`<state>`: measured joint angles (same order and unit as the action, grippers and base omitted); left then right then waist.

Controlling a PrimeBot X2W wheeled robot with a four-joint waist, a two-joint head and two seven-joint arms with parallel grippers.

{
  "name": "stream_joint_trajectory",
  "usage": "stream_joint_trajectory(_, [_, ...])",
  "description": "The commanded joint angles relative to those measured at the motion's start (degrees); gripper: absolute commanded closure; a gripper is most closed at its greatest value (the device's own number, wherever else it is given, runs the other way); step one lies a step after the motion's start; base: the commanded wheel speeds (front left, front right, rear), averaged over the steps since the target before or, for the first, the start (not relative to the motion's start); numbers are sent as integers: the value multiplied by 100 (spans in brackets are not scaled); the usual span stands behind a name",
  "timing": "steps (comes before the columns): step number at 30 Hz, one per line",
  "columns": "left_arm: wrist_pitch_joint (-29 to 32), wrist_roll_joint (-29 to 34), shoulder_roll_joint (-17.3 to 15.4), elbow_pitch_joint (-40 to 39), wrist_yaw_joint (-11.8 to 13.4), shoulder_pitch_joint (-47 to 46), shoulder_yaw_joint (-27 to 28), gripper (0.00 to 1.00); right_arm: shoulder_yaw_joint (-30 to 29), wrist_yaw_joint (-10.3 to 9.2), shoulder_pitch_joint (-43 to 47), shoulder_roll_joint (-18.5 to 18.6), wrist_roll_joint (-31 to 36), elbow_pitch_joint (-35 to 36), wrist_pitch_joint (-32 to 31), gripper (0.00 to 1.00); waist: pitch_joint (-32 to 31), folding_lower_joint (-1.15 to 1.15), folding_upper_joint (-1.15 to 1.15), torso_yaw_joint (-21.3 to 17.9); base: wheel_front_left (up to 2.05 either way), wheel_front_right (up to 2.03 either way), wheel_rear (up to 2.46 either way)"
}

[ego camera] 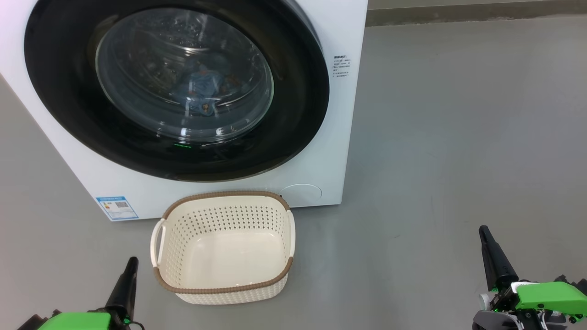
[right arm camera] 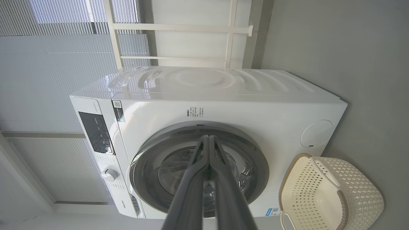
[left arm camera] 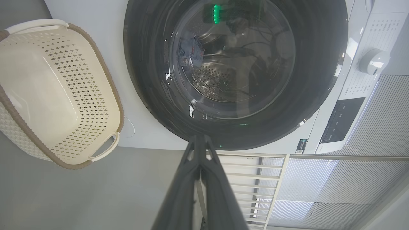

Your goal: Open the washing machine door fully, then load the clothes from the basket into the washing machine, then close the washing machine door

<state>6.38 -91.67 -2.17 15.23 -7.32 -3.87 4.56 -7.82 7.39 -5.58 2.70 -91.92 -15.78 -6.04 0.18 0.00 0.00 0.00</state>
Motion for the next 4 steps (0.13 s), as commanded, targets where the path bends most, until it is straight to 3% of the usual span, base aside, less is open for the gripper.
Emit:
stream_joint_trajectory(1, [12, -49, -71, -120, -17, -232, 197, 100, 130, 10, -60, 18, -25, 176, -45, 100, 0, 0, 0, 0, 0, 0, 0])
stream_joint_trajectory(4, [12, -49, -71, -120, -17, -232, 197, 100, 130, 10, -60, 18, -25, 176, -45, 100, 0, 0, 0, 0, 0, 0, 0])
